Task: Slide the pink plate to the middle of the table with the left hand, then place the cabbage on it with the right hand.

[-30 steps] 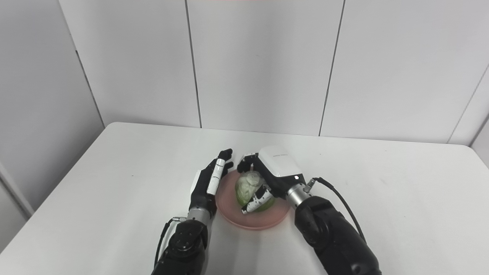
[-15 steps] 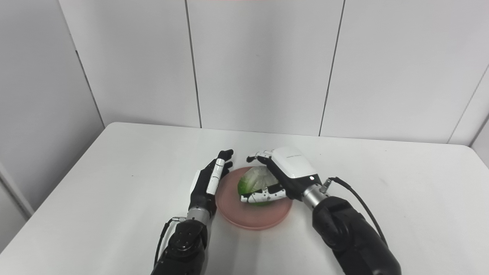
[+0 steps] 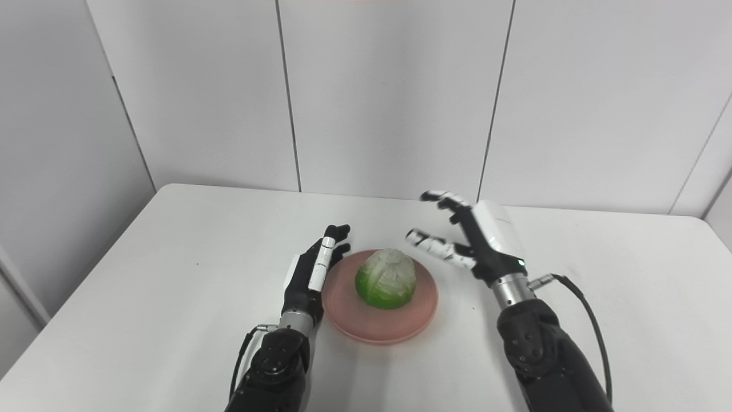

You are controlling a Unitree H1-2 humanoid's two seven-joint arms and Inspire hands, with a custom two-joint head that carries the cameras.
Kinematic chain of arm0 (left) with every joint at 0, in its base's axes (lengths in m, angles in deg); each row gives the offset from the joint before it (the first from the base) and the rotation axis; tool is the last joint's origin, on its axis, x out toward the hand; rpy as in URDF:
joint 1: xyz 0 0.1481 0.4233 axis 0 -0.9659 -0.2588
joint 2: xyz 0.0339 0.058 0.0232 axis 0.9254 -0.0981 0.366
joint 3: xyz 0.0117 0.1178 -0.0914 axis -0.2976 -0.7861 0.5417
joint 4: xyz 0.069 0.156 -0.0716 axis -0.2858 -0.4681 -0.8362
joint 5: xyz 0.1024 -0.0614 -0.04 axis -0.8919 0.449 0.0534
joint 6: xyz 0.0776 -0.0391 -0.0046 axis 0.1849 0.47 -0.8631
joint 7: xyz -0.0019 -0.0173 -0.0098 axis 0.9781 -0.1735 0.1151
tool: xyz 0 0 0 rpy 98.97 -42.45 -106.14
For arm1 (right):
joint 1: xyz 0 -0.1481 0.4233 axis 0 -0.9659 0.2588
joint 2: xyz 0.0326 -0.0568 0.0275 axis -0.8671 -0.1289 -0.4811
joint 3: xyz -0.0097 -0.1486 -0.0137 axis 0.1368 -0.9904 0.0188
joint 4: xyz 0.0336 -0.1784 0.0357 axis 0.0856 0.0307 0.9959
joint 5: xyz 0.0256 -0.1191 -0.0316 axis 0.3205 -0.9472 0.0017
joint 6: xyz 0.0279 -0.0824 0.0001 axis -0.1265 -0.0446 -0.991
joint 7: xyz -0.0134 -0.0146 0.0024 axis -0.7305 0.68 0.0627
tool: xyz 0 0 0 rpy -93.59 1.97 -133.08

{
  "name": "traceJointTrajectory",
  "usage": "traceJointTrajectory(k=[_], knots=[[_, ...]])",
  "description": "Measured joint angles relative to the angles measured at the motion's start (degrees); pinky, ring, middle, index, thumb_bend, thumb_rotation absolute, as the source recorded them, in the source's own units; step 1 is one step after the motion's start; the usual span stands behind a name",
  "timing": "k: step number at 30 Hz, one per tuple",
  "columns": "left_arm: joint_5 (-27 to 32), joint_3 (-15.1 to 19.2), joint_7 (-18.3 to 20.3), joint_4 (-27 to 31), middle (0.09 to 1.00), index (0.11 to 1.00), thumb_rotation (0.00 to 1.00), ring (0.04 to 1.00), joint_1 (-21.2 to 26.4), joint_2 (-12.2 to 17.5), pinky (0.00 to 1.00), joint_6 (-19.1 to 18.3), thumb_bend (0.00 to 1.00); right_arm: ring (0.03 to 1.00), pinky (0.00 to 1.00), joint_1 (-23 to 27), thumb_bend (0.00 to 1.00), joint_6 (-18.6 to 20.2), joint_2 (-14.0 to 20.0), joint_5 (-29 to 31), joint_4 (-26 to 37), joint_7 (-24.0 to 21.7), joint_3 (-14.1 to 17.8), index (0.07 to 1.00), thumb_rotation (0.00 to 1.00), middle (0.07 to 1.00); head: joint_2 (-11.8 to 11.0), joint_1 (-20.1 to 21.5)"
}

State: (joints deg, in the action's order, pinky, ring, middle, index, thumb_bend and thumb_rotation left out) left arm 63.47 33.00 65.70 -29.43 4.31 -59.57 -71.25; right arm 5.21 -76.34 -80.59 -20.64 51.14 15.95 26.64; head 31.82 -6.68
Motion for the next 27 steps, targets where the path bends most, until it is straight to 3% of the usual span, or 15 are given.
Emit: traceJointTrajectory(k=[4, 5, 8, 12, 17, 20, 27], knots=[[0.04, 0.13, 0.04, 0.1, 0.905, 0.779, 0.96, 0.908, -0.03, -0.06, 0.94, -0.05, 0.75, 0.796, 0.73, -1.8, 0.84, 0.1, -2.44, 7.69, -3.15, -1.45, 3.23, 0.816, 1.0, 0.825, 0.09, 0.44], [0.04, 0.17, 0.04, 0.28, 0.917, 0.823, 0.96, 0.932, -0.05, -0.08, 0.95, -0.1, 0.74, 0.814, 0.77, -2.23, 0.83, 1.0, -2.99, 9.44, -3.35, -1.91, 4.0, 0.837, 1.0, 0.838, -0.26, 1.05], [0.04, 0.53, 0.04, 0.73, 0.961, 0.927, 0.95, 0.981, -0.28, -0.07, 0.99, 0.06, 0.74, 0.85, 0.8, -2.97, 0.83, 7.31, -6.13, 17.41, -2.78, -3.31, 8.49, 0.878, 1.0, 0.879, -0.35, 2.01], [1.27, 1.49, 0.05, 0.59, 0.998, 0.992, 0.95, 1.0, -0.37, -0.07, 1.0, 0.81, 0.75, 0.875, 0.82, -3.09, 0.83, 16.6, -10.34, 24.89, -0.71, -2.3, 13.76, 0.902, 1.0, 0.909, -0.44, 3.52], [2.44, 2.46, 1.0, 0.64, 1.0, 0.994, 0.97, 1.0, -0.49, 0.91, 1.0, 1.02, 0.75, 0.943, 0.96, -3.02, 0.79, 19.8, -13.48, 27.87, 0.63, 0.02, 15.52, 0.932, 1.0, 0.958, -0.61, 9.39], [2.53, 2.99, 1.81, 1.44, 1.0, 0.983, 0.98, 1.0, -1.2, 2.42, 1.0, 0.99, 0.75, 0.925, 0.93, -2.66, 0.78, 21.92, -14.83, 29.1, 1.01, 1.49, 16.14, 0.934, 1.0, 0.953, -0.18, 11.16], [2.53, 3.27, 2.82, 2.02, 1.0, 1.0, 0.97, 1.0, -1.84, 4.19, 1.0, 1.01, 0.78, 0.943, 0.93, -2.61, 0.76, 21.99, -15.56, 28.27, 0.76, 3.97, 15.67, 0.926, 1.0, 0.947, 0.26, 10.55]])
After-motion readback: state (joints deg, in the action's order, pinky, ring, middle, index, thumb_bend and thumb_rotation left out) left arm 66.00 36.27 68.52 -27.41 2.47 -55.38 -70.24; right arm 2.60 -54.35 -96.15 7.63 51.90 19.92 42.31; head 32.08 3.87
